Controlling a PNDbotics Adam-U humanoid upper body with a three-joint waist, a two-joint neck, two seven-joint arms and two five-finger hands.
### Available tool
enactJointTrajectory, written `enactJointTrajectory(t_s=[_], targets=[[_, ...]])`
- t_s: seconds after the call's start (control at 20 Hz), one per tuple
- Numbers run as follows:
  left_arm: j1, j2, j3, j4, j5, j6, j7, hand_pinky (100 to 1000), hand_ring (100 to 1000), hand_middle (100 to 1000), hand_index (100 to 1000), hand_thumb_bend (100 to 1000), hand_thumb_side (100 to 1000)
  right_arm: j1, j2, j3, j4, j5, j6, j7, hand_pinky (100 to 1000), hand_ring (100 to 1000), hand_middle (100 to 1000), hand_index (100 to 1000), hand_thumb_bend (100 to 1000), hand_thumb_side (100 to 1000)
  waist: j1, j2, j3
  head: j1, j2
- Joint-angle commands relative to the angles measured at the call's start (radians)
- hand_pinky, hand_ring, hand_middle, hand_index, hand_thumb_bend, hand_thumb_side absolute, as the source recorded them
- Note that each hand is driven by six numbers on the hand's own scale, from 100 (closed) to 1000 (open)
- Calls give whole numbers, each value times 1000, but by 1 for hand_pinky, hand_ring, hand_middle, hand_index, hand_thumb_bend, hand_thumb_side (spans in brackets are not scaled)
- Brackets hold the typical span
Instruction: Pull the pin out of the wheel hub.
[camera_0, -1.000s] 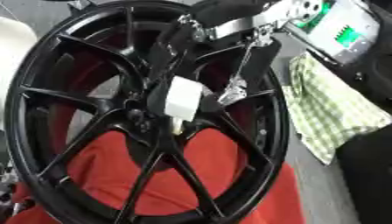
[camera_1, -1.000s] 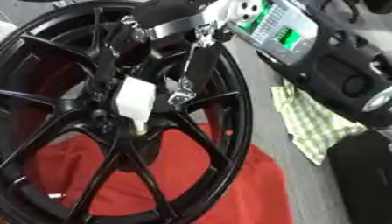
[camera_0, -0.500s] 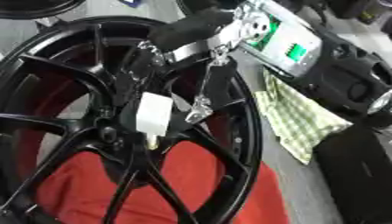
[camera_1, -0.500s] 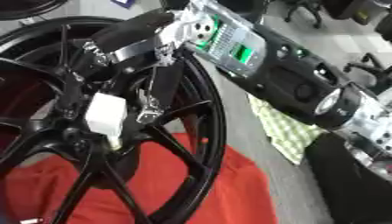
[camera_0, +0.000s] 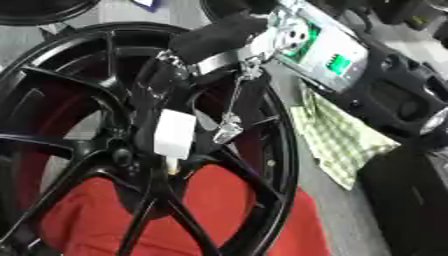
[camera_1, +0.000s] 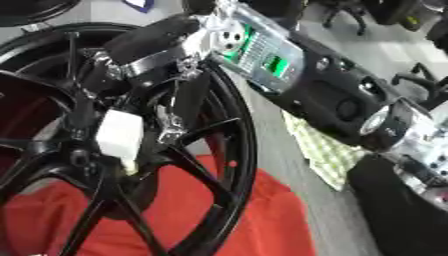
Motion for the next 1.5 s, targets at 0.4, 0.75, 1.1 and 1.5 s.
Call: enactJointTrajectory(t_s=[0.4, 0.75, 1.1, 1.5], targets=[[-4, 9, 8, -19, 7, 3, 2, 772, 604, 541, 678, 108, 841, 5, -43, -5, -88, 27, -46, 36, 892, 878, 742, 835, 433, 100, 11, -20, -1, 6, -14], [-5, 8, 8, -19, 8, 3, 2, 773, 604, 541, 678, 108, 842, 19, -42, -7, -72, 65, -58, 24, 892, 878, 742, 834, 426, 100, 10, -16, 1, 5, -18], [-5, 8, 8, -19, 8, 3, 2, 773, 604, 541, 678, 108, 842, 20, -40, -5, -64, 74, -67, 18, 892, 878, 742, 834, 426, 100, 10, -15, 1, 5, -18], [-7, 3, 9, -19, 9, 2, 2, 774, 604, 540, 678, 109, 844, 25, -27, -11, -32, 144, -84, -2, 886, 869, 731, 813, 382, 100, 8, -3, 7, 0, -26]])
